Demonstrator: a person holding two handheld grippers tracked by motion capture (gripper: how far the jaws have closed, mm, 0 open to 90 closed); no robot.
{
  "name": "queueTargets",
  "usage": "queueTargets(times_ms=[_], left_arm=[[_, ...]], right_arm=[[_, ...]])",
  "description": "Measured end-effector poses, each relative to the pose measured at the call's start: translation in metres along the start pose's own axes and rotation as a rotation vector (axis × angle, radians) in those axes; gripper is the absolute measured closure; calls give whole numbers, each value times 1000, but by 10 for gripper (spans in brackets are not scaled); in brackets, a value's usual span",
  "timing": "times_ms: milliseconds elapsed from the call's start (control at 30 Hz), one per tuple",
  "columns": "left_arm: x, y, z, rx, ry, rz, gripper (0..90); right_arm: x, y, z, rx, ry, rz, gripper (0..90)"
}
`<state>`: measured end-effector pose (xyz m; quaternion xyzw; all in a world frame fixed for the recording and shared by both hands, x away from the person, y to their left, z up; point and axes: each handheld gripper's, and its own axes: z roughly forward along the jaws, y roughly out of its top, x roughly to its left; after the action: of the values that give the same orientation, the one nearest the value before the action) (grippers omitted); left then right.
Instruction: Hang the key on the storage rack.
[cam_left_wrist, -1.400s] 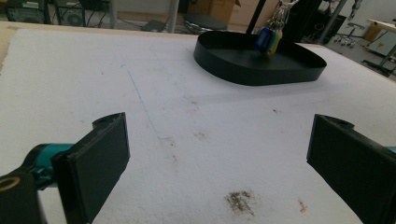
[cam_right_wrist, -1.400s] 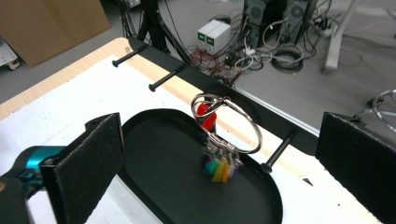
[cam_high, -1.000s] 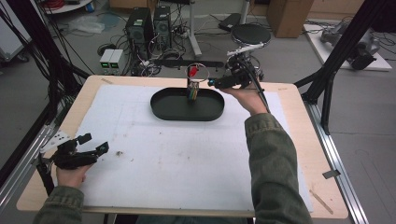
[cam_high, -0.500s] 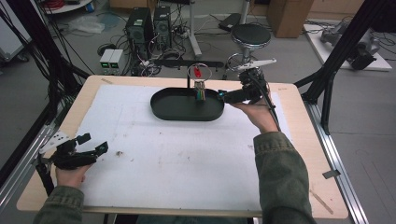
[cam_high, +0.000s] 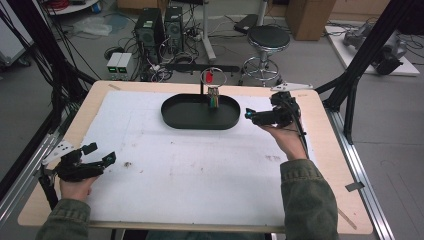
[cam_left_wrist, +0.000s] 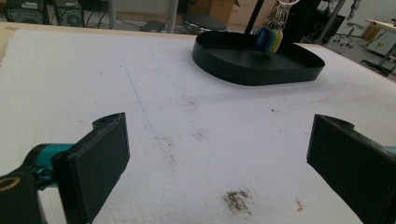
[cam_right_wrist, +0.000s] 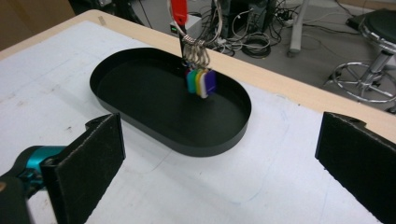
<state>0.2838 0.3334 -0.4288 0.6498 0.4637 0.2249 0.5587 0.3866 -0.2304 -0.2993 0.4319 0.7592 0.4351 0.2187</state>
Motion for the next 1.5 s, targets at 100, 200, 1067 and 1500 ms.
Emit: queueTargets(times_ms=[100,200,1067,1500], left_arm=[[0,0,0,7,1,-3,63],[0,0,0,7,5,-2,63],[-1,0,2,16,7,6,63],[0,0,2,19,0,6,63]], right_arm=[[-1,-12,-2,1,6,9,5],[-4,-24,-3,-3,9,21,5],[-26,-110,-35,-10,-11,124,5],[-29,-140,-40,-8,-3,132,5]])
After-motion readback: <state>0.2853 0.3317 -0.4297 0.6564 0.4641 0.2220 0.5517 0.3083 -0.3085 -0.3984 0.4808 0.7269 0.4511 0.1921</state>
